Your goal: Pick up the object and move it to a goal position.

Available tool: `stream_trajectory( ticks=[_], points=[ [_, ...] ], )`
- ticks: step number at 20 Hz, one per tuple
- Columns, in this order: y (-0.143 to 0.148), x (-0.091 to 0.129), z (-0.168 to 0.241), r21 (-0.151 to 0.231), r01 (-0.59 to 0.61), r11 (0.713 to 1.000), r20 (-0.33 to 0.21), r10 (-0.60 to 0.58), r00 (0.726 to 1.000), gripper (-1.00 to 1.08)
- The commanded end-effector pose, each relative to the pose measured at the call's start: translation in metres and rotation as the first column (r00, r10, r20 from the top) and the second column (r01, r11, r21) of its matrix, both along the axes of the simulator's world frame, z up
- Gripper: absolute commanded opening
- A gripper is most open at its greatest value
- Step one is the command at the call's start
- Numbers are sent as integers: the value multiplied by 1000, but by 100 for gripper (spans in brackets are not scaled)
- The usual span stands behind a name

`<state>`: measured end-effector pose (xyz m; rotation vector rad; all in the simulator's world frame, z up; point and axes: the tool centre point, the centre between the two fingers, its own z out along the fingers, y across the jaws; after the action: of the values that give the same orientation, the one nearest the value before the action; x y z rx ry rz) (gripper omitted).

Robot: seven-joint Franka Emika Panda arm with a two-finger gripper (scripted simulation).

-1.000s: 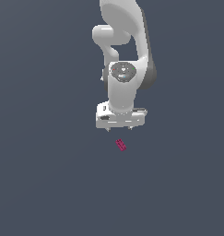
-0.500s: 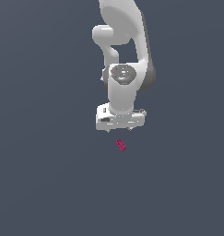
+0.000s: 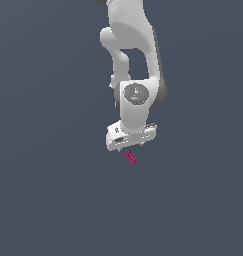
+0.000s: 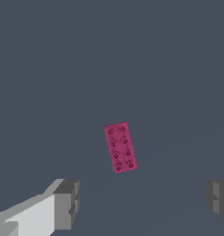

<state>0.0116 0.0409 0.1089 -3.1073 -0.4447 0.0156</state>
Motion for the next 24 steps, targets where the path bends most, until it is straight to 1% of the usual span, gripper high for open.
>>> stream_trajectory(
  ticks=[1,6,11,19,24],
  points=[
    [2,1,-13,-1,-65,998,2,65,998,100],
    [7,3,-33,-2,-165,986,7,165,986,100],
    [9,3,-44,-1,-220,975,10,220,975,100],
    [10,3,-49,-1,-229,973,9,229,973,100],
    [10,3,-68,-1,-231,973,10,231,973,100]
  ],
)
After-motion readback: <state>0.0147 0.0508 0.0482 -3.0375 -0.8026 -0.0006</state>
